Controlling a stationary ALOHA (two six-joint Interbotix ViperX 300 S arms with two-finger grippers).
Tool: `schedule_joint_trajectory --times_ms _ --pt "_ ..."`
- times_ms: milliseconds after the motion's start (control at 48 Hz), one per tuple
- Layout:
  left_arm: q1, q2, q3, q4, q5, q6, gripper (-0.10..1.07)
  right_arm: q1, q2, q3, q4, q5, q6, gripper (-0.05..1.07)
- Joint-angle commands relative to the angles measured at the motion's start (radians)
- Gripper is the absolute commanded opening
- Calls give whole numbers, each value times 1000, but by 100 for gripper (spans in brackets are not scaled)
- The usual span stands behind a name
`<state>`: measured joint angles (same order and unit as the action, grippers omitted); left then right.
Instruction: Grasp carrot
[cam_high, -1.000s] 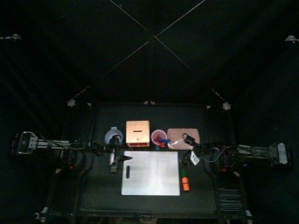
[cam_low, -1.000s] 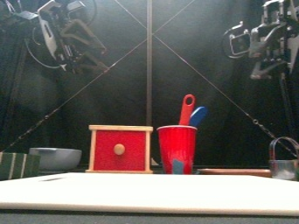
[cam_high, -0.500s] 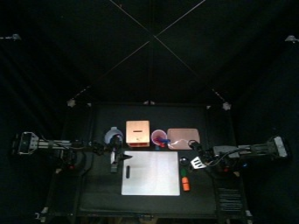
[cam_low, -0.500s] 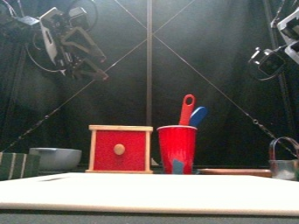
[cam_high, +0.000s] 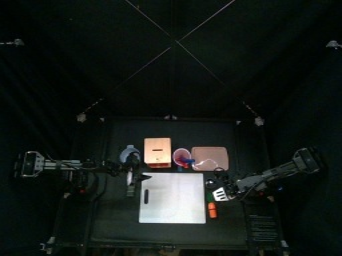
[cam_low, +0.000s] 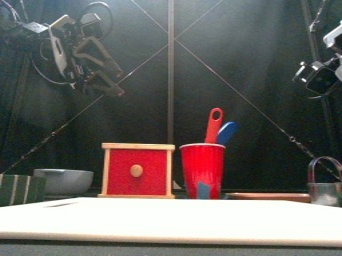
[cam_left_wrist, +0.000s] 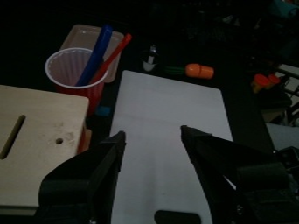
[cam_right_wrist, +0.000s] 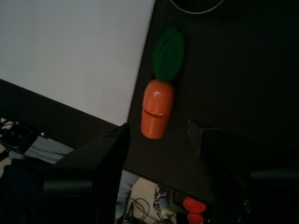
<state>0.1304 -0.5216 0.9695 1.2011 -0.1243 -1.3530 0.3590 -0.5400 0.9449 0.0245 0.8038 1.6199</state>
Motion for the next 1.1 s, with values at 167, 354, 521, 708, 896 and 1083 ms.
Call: schedule_joint_trajectory --times_ms 167,354,521,708,896,1083 --pt "2 0 -14 2 -8 2 89 51 78 -18 -46 -55 69 88" --pt "-5 0 -12 2 -11 2 89 69 130 -9 -81 -86 135 88" --pt "-2 0 -6 3 -9 3 89 83 175 -5 -104 -130 170 88" --pt "-2 0 0 2 -11 3 89 83 241 3 -98 -181 175 88" --pt "-3 0 6 2 -11 3 89 83 296 -5 -80 -206 176 88" --pt "-5 0 9 2 -11 2 89 83 330 -8 -52 -212 175 87"
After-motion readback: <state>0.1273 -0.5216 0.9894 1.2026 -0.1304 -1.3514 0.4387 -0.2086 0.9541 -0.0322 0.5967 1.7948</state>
